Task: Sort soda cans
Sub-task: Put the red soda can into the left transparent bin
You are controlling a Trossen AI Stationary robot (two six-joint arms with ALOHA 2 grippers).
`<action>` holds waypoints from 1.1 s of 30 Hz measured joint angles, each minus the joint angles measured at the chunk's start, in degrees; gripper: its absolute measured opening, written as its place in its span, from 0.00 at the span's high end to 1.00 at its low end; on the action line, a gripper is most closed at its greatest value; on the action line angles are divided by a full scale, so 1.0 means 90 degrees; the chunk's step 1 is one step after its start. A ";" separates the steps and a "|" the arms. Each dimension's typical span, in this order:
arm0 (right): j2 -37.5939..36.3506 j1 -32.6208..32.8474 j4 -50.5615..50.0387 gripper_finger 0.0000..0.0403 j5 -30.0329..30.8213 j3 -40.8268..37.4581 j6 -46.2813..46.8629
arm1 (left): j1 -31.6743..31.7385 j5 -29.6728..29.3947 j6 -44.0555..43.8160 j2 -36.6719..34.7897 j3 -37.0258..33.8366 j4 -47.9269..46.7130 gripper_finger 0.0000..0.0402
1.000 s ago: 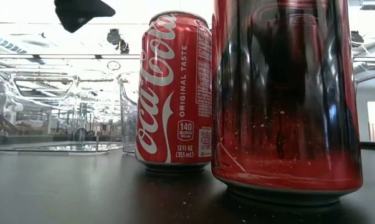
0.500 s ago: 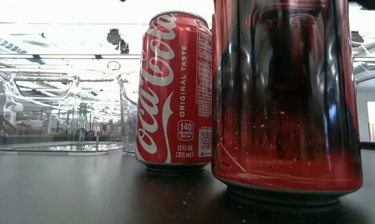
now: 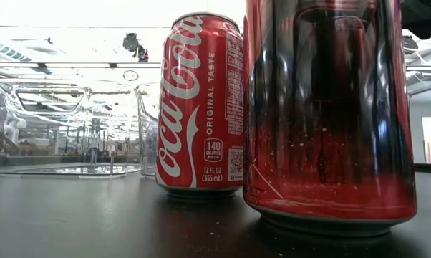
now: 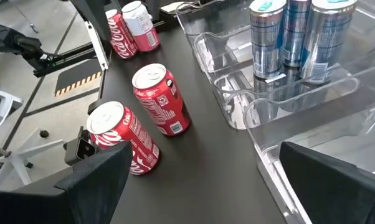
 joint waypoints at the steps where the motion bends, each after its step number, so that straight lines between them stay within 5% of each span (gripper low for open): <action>1: 0.0000 0.0000 -0.0004 0.01 0.0000 0.0000 -0.0033 | 0.0006 0.0094 0.0003 0.0118 0.0109 -0.0074 0.21; 12: -0.0003 -0.0002 -0.0035 0.01 -0.0522 0.0000 -0.0147 | 0.0030 0.0741 0.0040 0.1158 0.0705 -0.0818 0.21; 33: -0.0003 -0.0002 -0.0089 0.01 -0.0668 0.0002 -0.0310 | 0.0167 0.1154 -0.0172 0.1505 0.0689 -0.0926 0.21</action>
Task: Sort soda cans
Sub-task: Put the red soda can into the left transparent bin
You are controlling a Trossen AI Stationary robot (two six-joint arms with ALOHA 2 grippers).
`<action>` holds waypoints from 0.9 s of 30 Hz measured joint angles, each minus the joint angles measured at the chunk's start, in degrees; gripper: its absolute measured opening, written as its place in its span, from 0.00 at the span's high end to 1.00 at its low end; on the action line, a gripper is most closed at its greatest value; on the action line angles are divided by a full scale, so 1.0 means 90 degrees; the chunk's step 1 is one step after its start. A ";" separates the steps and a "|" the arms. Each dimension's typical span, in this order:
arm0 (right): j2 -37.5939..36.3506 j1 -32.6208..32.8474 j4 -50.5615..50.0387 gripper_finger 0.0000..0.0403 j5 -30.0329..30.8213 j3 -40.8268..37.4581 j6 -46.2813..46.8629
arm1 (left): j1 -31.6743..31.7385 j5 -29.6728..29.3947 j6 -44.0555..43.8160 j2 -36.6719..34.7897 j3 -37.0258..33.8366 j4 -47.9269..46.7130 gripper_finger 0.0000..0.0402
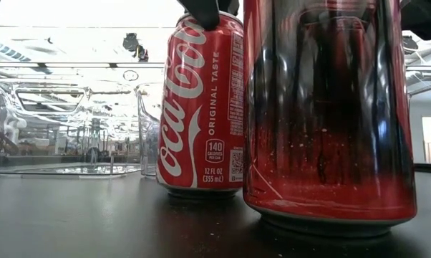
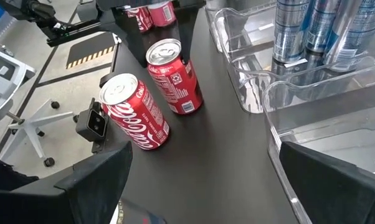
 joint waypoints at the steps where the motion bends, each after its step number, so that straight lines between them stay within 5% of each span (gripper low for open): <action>1: 0.0000 0.0000 -0.0003 0.01 0.0000 0.0000 0.0000 | 0.0002 0.0048 -0.0010 0.0028 0.0002 0.0008 0.21; 27: 0.0000 0.0002 0.0006 0.01 -0.0311 0.0000 0.0111 | 0.0027 -0.0089 -0.0835 0.0111 -0.0013 0.0348 0.21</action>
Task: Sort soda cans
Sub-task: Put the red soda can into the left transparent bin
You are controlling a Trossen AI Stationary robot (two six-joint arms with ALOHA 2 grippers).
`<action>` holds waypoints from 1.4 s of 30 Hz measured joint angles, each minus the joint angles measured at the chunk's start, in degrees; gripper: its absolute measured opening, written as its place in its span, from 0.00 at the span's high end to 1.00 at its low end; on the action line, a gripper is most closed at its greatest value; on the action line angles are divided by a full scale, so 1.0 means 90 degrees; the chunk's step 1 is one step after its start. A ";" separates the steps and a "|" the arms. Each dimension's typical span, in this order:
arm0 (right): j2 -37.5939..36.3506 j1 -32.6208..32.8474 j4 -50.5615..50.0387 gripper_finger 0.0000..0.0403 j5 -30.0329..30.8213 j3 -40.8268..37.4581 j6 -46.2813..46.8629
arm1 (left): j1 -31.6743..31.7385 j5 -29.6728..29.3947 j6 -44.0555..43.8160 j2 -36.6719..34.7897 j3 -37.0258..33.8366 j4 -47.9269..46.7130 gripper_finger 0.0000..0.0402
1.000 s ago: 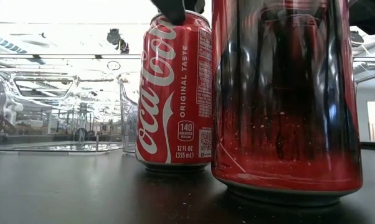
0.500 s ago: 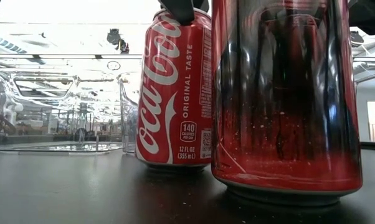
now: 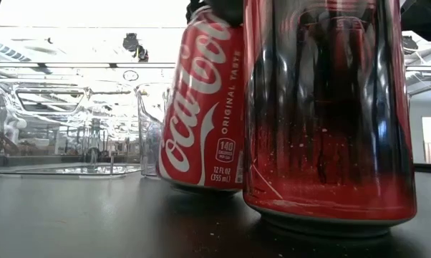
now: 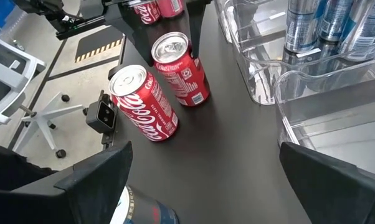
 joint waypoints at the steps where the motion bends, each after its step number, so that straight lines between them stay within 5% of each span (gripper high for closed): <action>1: 0.0000 0.0000 0.0002 0.01 0.0000 0.0000 0.0003 | 0.0007 0.0005 -0.0009 0.0002 -0.0002 0.0046 0.21; 24: 0.0000 0.0000 0.0121 0.01 -0.0022 0.0000 0.0010 | -0.0008 0.0174 -0.0176 -0.0010 -0.0002 -0.0448 0.21; 34: 0.0000 0.0000 0.0147 0.01 -0.0019 0.0000 0.0010 | -0.0008 0.0194 -0.0180 0.0045 -0.0065 -0.0430 0.04; 42: 0.0002 0.0000 0.0155 0.01 -0.0017 0.0000 0.0008 | -0.0008 0.0172 -0.0187 0.0036 -0.0065 -0.0198 0.03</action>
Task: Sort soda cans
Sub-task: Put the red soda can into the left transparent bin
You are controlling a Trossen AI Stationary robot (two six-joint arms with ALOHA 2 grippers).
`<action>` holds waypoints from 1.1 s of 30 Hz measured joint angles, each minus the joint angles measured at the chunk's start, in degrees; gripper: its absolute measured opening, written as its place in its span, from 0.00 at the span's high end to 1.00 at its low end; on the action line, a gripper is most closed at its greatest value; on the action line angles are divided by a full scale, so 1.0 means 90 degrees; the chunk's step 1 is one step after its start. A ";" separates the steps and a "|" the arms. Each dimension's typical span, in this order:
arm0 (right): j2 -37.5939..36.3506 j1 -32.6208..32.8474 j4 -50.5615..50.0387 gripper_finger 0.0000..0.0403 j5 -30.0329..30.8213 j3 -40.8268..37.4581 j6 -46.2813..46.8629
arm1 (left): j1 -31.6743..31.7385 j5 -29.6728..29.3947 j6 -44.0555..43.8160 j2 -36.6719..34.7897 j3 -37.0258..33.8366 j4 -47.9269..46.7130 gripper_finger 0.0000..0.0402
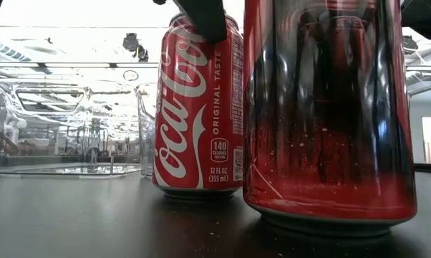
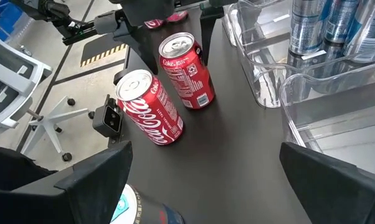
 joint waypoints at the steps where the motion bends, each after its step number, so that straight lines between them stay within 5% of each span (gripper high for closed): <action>1: 0.0001 0.0000 0.0000 0.01 0.0000 0.0001 0.0000 | 0.0000 0.0000 0.0002 0.0000 0.0000 -0.0026 0.03; 13: 0.0001 0.0000 0.0002 0.01 0.0000 0.0001 0.0000 | 0.0000 0.0005 -0.0156 -0.0005 0.0002 -0.0026 0.04; 23: 0.0001 0.0000 -0.0004 0.01 0.0000 0.0000 -0.0021 | 0.0001 -0.0022 -0.0151 -0.0013 0.0008 -0.0029 0.22; 33: 0.0001 0.0000 -0.0010 0.01 0.0000 0.0000 -0.0038 | 0.0004 0.0124 -0.0361 -0.0066 0.0012 -0.0100 0.21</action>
